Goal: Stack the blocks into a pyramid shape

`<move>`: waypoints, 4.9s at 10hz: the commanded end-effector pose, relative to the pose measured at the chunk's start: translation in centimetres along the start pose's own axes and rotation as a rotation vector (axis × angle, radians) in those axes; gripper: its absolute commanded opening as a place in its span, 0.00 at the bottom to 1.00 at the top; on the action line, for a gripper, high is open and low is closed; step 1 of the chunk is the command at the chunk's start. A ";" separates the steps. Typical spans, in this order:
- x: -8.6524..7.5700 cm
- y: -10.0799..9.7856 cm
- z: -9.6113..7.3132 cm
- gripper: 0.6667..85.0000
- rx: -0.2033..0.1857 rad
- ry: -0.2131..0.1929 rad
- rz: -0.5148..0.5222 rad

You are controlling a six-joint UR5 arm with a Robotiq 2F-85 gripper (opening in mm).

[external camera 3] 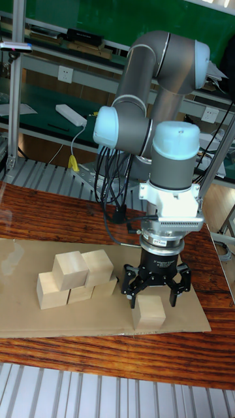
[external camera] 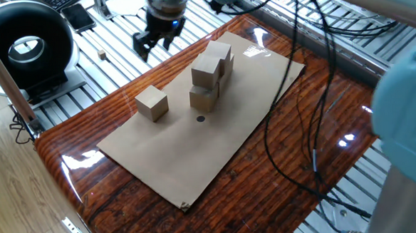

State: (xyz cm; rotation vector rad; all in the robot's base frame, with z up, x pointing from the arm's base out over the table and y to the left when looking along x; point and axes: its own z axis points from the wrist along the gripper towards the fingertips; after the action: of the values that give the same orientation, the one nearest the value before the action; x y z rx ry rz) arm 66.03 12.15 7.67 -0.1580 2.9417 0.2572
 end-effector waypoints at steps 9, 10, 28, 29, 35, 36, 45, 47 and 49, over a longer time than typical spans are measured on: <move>1.6 1.3 2.0 0.90 -0.061 0.045 0.038; 1.5 1.2 2.3 0.90 -0.059 0.042 0.042; 0.9 -0.4 -2.8 0.33 -0.008 0.146 0.076; 1.2 -1.0 -4.2 0.32 -0.003 0.168 0.057; 1.8 -6.0 -8.9 0.32 0.100 0.171 -0.148; 2.2 -6.4 -9.7 0.32 0.104 0.175 -0.162; 2.0 -10.2 -12.3 0.26 0.226 0.135 -0.298; 2.1 -10.2 -12.4 0.25 0.220 0.132 -0.302; 2.3 -10.6 -12.5 0.25 0.218 0.134 -0.318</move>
State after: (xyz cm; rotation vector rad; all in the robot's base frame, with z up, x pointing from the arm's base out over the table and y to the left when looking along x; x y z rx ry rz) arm 62.86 -0.24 17.36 -0.5928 3.0038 -0.1191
